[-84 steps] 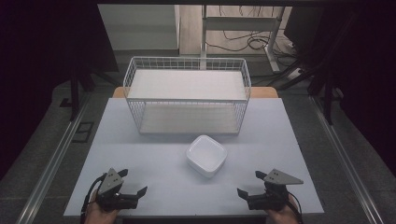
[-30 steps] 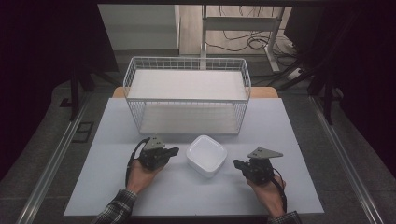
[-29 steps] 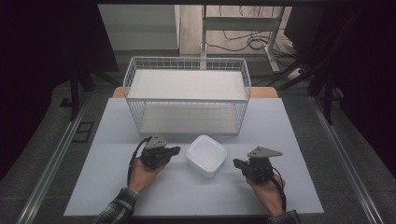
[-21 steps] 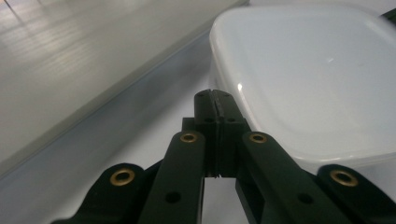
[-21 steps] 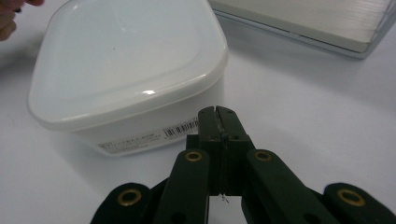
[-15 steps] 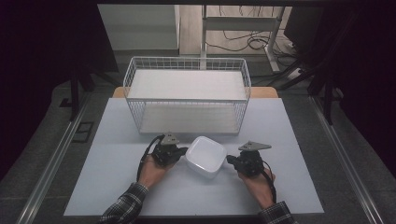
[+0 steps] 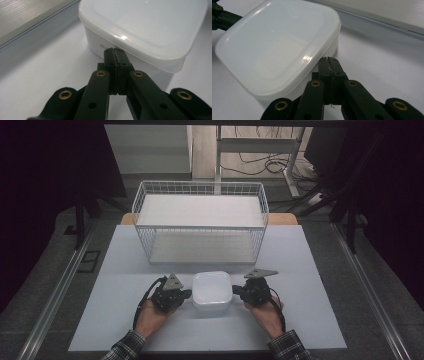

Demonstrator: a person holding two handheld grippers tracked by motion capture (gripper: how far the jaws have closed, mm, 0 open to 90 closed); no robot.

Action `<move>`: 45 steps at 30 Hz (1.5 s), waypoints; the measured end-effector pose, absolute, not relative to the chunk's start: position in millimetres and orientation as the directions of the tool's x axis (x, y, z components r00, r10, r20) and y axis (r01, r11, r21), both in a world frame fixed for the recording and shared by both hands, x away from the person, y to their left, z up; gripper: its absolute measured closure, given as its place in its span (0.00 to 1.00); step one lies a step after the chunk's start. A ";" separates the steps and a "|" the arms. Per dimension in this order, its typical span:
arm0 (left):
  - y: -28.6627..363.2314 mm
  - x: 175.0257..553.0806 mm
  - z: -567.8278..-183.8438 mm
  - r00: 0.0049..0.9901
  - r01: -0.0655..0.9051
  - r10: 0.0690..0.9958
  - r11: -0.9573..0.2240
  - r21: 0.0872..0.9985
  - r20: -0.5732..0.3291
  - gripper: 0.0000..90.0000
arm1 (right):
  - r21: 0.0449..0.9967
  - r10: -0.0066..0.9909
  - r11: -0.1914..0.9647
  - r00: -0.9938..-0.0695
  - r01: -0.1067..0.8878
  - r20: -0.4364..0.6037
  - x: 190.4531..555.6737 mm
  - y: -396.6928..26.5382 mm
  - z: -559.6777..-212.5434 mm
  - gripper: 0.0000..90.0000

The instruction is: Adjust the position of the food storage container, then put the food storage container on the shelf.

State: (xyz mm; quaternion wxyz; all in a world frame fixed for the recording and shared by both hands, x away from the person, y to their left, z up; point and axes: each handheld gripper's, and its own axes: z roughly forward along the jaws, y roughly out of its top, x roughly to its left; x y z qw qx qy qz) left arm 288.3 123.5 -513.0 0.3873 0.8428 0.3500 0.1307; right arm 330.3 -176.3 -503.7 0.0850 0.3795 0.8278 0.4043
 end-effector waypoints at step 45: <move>141.5 284.3 -486.5 0.716 0.477 0.680 -0.306 0.824 -0.162 0.20 | 0.783 0.646 0.383 -0.748 0.490 0.152 307.7 -172.8 -471.0 0.25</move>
